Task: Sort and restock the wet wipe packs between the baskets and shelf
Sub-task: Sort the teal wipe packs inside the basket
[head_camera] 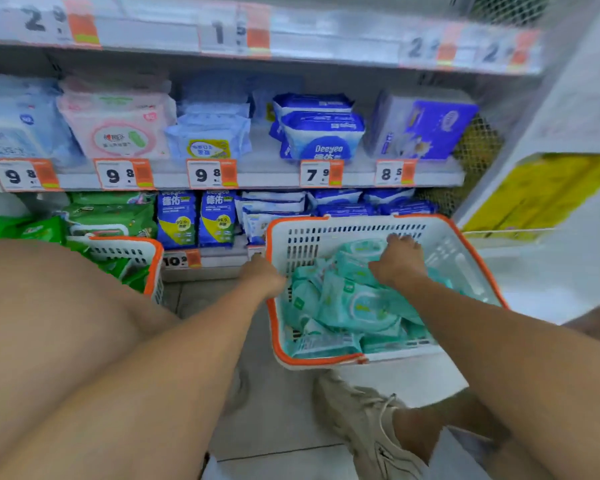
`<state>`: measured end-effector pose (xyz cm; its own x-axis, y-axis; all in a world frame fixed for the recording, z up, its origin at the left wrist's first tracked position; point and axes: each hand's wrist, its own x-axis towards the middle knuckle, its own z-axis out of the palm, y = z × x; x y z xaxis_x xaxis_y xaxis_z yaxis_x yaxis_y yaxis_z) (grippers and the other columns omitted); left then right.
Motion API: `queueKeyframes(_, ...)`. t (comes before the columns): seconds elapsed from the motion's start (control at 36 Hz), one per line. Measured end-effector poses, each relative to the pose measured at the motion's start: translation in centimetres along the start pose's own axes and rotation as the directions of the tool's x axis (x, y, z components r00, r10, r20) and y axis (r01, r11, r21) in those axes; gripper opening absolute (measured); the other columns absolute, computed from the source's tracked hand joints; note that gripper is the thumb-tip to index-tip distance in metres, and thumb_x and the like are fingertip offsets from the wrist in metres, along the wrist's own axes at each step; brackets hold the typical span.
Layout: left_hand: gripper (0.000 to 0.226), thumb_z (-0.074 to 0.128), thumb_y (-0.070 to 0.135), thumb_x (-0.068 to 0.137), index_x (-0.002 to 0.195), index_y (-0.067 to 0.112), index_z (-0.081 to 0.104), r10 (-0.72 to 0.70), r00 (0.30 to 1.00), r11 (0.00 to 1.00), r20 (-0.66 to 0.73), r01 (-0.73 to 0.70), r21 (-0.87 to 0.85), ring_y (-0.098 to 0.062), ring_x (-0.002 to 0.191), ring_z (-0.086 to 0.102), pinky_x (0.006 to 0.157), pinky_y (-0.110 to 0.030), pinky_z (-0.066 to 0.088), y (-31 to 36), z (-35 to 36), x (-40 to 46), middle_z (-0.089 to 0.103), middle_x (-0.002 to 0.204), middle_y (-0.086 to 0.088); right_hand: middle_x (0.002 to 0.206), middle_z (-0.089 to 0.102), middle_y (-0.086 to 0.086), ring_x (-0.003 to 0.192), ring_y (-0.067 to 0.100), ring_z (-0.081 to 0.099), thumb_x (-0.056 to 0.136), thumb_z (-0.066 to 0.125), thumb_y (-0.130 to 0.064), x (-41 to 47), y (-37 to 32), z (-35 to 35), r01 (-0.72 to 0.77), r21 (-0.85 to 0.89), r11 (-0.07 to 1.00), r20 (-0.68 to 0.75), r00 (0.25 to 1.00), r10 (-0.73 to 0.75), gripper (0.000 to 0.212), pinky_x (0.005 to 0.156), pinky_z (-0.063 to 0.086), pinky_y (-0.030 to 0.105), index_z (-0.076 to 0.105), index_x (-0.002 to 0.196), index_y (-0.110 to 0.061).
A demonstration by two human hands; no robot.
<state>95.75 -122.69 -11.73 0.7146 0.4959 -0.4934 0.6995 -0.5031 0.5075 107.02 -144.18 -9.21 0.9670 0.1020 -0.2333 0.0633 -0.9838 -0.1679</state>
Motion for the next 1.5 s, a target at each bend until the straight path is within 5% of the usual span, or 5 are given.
queueKeyframes(0.28, 0.041, 0.057, 0.008, 0.090, 0.129, 0.006, 0.046, -0.084, 0.989, 0.995, -0.120, 0.089, 0.040, -0.037, 0.114, 0.058, 0.087, -0.041, 0.050, 1.4, 1.8, 4.6, 0.057, 0.127, -0.017, 0.155, 0.027, 0.025, 0.145, 0.043, 0.021, 0.078, 0.055, -0.077, 6.0, 14.6, 2.0, -0.649, 0.234, 0.724, -0.021, 0.741, 0.671, 0.108, 0.119, 0.016, 0.057, 0.024, 0.151, -0.004)
queueKeyframes(0.64, 0.077, 0.058, 0.015, 0.094, 0.154, 0.005, 0.011, -0.320, 0.878, 0.899, -0.355, 0.400, 0.178, -0.039, 0.145, 0.021, 0.113, -0.051, 0.031, 3.1, 0.8, 6.2, 0.017, 0.158, -0.023, 0.144, 0.044, 0.021, 0.131, 0.040, 0.045, 0.066, 0.047, -0.094, 6.8, 11.8, -0.7, -0.301, 0.016, 0.953, 0.156, 0.943, 0.295, 0.119, 0.107, 0.040, 0.051, 0.038, 0.146, -0.006)
queueKeyframes(0.86, 0.043, 0.047, 0.012, 0.099, 0.141, 0.021, 0.047, 0.216, 0.866, 0.768, 0.450, -0.435, 0.469, -0.024, 0.123, 0.051, 0.097, -0.039, 0.048, 11.3, 0.5, 2.6, 0.043, 0.149, -0.007, 0.146, 0.046, 0.006, 0.128, 0.034, 0.052, 0.055, 0.092, -0.049, 0.1, 2.7, 0.8, 0.597, -0.314, 0.738, 0.614, 0.721, -0.322, 0.121, 0.104, 0.046, 0.053, 0.027, 0.154, -0.027)
queueKeyframes(1.14, 0.080, 0.066, 0.048, 0.089, 0.153, 0.020, 0.028, 0.242, 0.716, 0.602, 0.655, -0.640, 0.477, -0.022, 0.133, 0.044, 0.107, -0.036, 0.041, 15.2, -4.7, 0.9, 0.037, 0.153, 0.001, 0.111, 0.070, 0.011, 0.096, 0.029, 0.067, 0.060, 0.087, -0.019, 5.2, 3.0, -6.9, 0.220, 0.205, 0.954, 0.531, 0.793, -0.298, 0.052, 0.084, 0.059, 0.041, 0.072, 0.109, -0.010)
queueKeyframes(1.5, 0.069, 0.085, 0.028, 0.057, 0.122, 0.018, 0.064, 0.674, 0.705, 0.598, 0.221, -0.344, -0.724, -0.026, 0.096, 0.071, 0.069, -0.037, 0.061, 19.9, -18.1, 0.5, 0.073, 0.114, -0.010, 0.115, 0.071, 0.013, 0.095, 0.029, 0.070, 0.043, 0.091, -0.030, 6.8, 0.1, -24.9, -0.066, 0.996, -0.067, 0.022, 0.860, -0.511, 0.079, 0.082, 0.058, 0.043, 0.071, 0.117, -0.012)
